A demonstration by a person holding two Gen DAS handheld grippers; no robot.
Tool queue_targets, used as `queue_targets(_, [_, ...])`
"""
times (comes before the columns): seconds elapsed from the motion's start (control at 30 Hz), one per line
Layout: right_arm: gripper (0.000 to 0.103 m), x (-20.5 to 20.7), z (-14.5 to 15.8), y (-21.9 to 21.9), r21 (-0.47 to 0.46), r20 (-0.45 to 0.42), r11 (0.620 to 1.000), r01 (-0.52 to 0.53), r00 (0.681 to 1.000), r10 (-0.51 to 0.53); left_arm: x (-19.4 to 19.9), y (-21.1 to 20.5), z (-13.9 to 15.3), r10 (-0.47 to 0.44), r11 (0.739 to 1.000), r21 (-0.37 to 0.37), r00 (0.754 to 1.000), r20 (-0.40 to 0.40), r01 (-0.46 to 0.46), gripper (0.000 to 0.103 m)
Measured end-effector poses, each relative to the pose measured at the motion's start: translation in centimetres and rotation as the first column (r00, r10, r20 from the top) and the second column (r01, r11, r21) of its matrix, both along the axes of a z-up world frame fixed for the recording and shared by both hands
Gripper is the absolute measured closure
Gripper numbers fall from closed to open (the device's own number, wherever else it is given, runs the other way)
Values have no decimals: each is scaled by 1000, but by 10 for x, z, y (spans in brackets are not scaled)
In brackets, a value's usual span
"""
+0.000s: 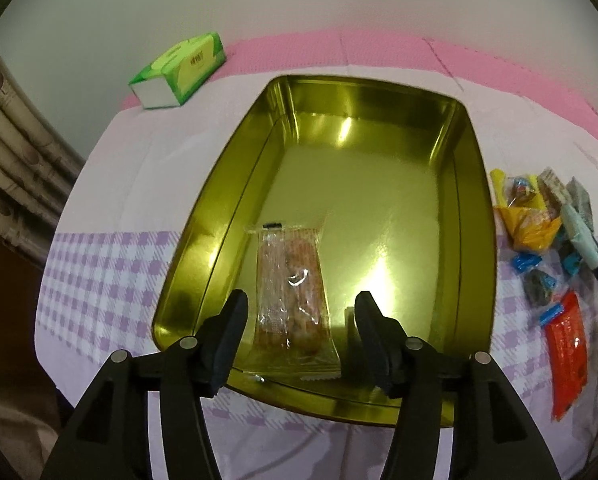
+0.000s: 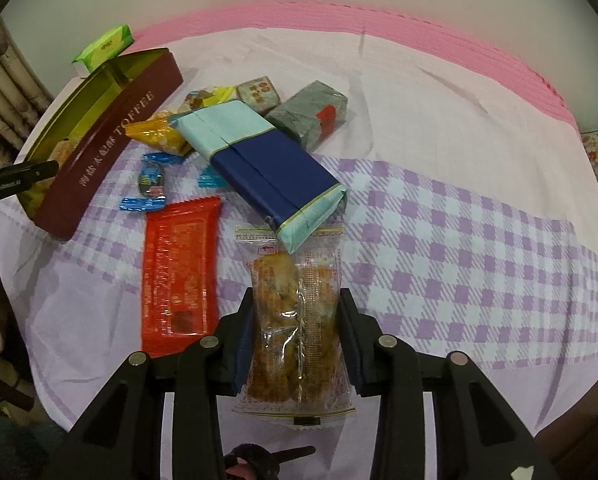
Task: Organize snacks
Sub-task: 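Grasp a second brittle bag with the right tool and lower it into the tin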
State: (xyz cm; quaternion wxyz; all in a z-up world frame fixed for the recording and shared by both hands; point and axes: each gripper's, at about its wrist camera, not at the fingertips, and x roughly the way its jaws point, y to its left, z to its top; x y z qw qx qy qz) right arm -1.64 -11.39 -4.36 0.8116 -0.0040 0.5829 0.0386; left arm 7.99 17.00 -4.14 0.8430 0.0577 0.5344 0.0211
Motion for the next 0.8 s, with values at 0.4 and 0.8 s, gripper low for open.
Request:
queue_targets(0.4, [68,-21,7,-6,9,-33,1000,-3,999,4,-4,11,13,17,1000,-22,999,38,-17,43])
queue_targets(0.8, [68,3,57,43,82,63,988,-129,990,124,-19,52,32,147,987,-80,985,89,-140,42])
